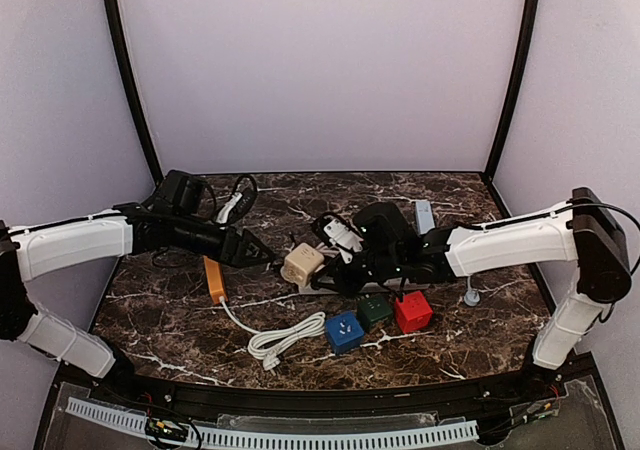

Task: Pull the plug off the socket

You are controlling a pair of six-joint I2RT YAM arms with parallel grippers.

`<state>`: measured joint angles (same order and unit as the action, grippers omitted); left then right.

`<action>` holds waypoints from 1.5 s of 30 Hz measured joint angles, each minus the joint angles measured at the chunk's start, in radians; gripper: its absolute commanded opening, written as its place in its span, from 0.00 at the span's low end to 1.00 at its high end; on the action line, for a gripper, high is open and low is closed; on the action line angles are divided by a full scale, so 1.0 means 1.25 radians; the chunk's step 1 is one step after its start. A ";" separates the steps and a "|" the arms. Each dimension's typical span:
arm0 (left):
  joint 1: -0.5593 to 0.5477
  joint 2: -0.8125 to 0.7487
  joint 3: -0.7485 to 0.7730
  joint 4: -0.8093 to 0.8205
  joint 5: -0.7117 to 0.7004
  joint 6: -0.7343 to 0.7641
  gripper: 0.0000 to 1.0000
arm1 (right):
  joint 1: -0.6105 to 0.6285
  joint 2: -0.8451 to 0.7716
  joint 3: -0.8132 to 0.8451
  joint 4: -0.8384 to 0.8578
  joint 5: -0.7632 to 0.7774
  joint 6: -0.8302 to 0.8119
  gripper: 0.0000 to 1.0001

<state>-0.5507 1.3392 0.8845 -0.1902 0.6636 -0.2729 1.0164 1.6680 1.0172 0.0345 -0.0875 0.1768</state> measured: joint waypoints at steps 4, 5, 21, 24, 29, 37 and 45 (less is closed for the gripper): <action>-0.008 -0.022 0.000 -0.018 -0.049 0.041 0.80 | -0.016 0.000 0.029 -0.038 -0.003 0.037 0.00; -0.014 -0.028 0.000 -0.022 -0.063 0.049 0.81 | -0.018 0.000 0.034 -0.041 -0.004 0.042 0.00; -0.124 0.035 0.002 0.014 -0.176 0.038 0.93 | -0.018 0.002 0.079 -0.090 -0.010 0.094 0.00; -0.127 0.060 0.016 0.019 -0.198 0.032 0.93 | -0.018 0.002 0.079 -0.092 -0.013 0.097 0.00; -0.140 0.089 0.041 0.032 -0.226 0.027 0.94 | -0.018 0.006 0.080 -0.096 -0.023 0.099 0.00; -0.151 0.114 0.061 0.053 -0.227 0.020 0.95 | -0.018 0.013 0.094 -0.109 -0.028 0.100 0.00; -0.161 0.137 0.069 0.069 -0.230 0.018 0.74 | -0.018 0.018 0.096 -0.115 -0.038 0.099 0.00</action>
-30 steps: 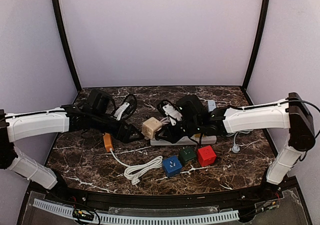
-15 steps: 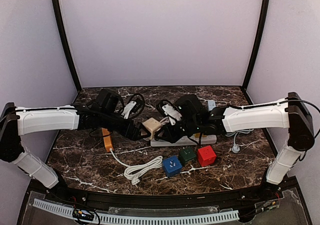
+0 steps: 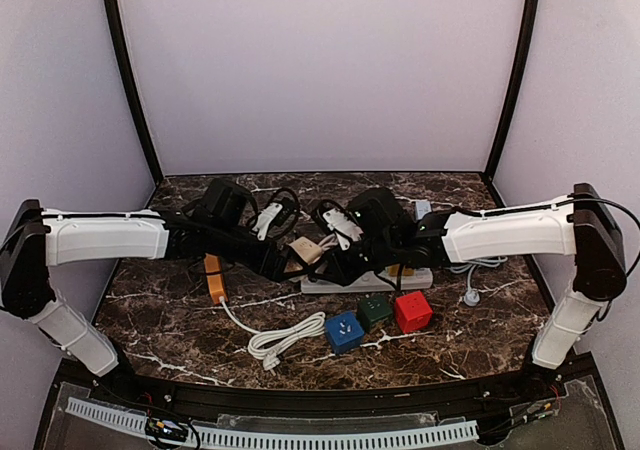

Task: Pull the plug off the socket

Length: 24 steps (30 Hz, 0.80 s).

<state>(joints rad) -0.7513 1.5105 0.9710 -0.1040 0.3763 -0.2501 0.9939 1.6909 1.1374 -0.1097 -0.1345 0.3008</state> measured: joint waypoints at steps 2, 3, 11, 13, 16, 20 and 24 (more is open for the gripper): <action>-0.002 0.002 0.010 -0.001 0.005 0.002 0.64 | 0.000 0.000 0.002 0.000 0.001 0.002 0.00; -0.004 0.003 0.013 0.000 0.004 0.002 0.62 | 0.000 0.000 0.003 0.000 0.002 0.003 0.00; -0.007 0.012 0.030 -0.011 -0.001 0.018 0.14 | -0.005 0.001 0.009 -0.008 0.007 0.003 0.00; -0.007 0.012 0.032 -0.015 -0.005 0.022 0.05 | -0.005 0.001 0.009 -0.008 0.008 0.002 0.00; -0.007 0.012 0.035 -0.022 -0.015 0.033 0.01 | -0.005 0.001 0.009 -0.007 0.009 -0.003 0.00; -0.008 0.012 0.046 -0.044 -0.014 0.058 0.01 | -0.009 0.000 0.004 0.003 0.000 -0.007 0.00; -0.009 0.012 0.053 -0.063 -0.001 0.084 0.01 | -0.023 -0.006 -0.025 0.043 -0.041 -0.011 0.00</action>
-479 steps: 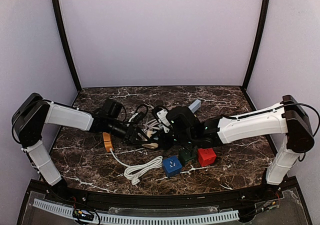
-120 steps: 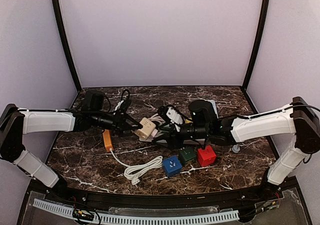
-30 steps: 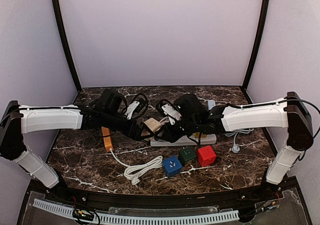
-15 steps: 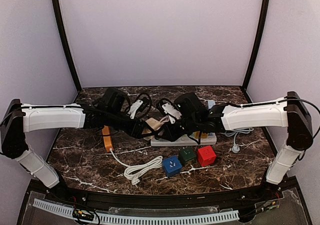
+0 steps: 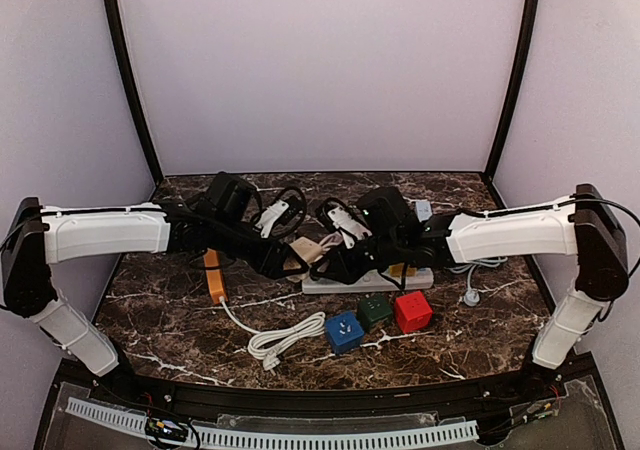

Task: Pull the plug off the socket

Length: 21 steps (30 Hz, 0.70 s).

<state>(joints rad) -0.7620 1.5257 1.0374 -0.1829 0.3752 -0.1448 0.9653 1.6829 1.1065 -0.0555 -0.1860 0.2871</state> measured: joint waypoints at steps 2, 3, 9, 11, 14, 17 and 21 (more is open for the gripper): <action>0.000 0.000 0.005 -0.017 0.017 0.018 0.01 | -0.004 -0.010 -0.015 0.010 -0.023 -0.004 0.00; 0.001 0.000 0.008 -0.025 0.029 0.028 0.01 | -0.009 -0.018 -0.022 0.011 -0.037 -0.008 0.00; 0.013 -0.001 0.018 -0.085 0.060 0.057 0.01 | -0.014 -0.036 -0.036 -0.012 -0.048 -0.026 0.00; 0.026 -0.001 0.018 -0.100 0.056 0.052 0.06 | -0.013 -0.036 -0.036 -0.016 -0.033 -0.026 0.00; 0.029 -0.001 0.017 -0.094 0.067 0.037 0.40 | -0.003 -0.036 -0.032 -0.017 -0.007 -0.022 0.00; 0.027 -0.001 0.014 -0.060 0.101 0.021 0.68 | 0.013 -0.035 -0.020 -0.025 0.025 -0.009 0.00; 0.023 -0.006 -0.003 0.004 0.143 0.009 0.89 | 0.028 -0.030 -0.003 -0.037 0.053 0.005 0.00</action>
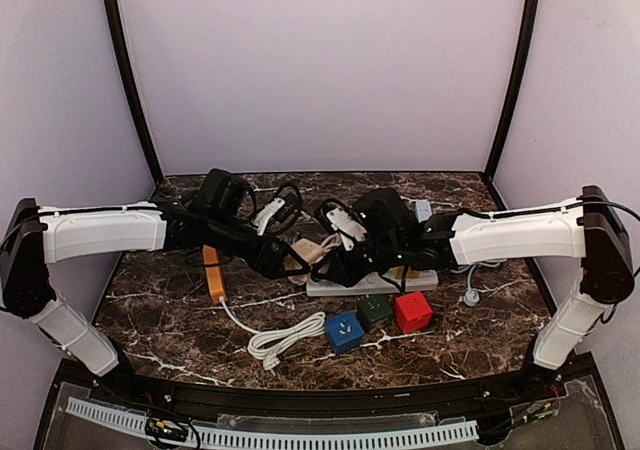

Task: Pull the plug off the socket

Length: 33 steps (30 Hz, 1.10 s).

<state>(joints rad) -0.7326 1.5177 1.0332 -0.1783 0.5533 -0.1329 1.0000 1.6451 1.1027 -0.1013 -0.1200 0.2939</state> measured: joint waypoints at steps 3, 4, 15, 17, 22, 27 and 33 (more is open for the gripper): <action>-0.001 -0.008 -0.003 0.015 -0.002 -0.010 0.90 | 0.012 0.009 0.016 -0.010 0.020 0.003 0.00; -0.001 -0.009 -0.003 0.015 -0.008 -0.011 0.88 | 0.016 0.011 0.022 -0.012 0.027 0.003 0.00; -0.001 -0.003 0.006 0.005 -0.078 -0.024 0.64 | 0.054 0.022 0.037 -0.017 0.083 0.002 0.00; -0.003 -0.003 0.008 0.003 -0.092 -0.026 0.64 | 0.062 0.023 0.042 -0.024 0.109 0.003 0.00; -0.004 -0.002 0.009 0.002 -0.114 -0.024 0.69 | 0.076 0.042 0.085 -0.066 0.171 0.003 0.00; -0.002 0.002 0.009 0.002 -0.121 -0.022 0.52 | 0.084 0.060 0.107 -0.081 0.205 0.006 0.00; -0.003 0.002 0.010 0.005 -0.139 -0.013 0.19 | 0.087 0.071 0.118 -0.084 0.223 0.015 0.00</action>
<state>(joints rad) -0.7361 1.5204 1.0454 -0.1719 0.3790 -0.1497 1.1084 1.7340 1.2503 -0.2058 0.1585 0.3122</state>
